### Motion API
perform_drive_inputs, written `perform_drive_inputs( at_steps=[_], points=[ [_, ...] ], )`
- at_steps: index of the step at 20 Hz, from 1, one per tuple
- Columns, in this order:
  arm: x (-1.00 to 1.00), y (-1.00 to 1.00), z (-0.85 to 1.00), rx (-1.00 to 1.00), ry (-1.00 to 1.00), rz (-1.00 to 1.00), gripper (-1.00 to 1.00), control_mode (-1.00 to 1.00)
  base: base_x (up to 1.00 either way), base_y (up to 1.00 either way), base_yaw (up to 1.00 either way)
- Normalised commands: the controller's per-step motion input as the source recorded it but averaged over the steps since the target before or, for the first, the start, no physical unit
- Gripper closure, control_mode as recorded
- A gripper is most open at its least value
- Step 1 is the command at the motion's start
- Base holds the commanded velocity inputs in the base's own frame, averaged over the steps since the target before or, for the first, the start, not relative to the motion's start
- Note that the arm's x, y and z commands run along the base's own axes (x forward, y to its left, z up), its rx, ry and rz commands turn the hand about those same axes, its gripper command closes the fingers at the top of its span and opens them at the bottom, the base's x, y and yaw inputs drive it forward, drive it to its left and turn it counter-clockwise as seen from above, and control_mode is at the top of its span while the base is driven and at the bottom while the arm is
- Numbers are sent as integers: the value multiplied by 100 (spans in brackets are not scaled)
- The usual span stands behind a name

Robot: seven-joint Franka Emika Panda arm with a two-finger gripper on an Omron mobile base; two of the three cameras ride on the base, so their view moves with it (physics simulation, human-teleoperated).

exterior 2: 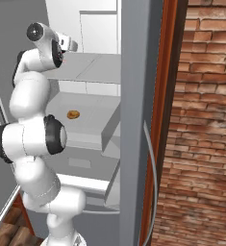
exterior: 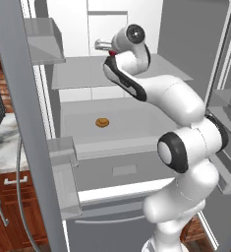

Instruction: Place the condiment bottle and condiment bottle from the counter to the top shelf of the fridge. If the existing items in the fridge are on the top shelf, move them to other shelves.

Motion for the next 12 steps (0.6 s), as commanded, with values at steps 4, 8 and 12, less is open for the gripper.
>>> perform_drive_inputs(
  at_steps=[4,8,12],
  points=[
    [-100,-42,58,18,-38,7,100,-100,0,0,0],
    [-100,-46,70,14,-27,4,100,-100,0,0,0],
    [-100,-26,82,2,-14,6,100,-100,0,0,0]
  ],
)
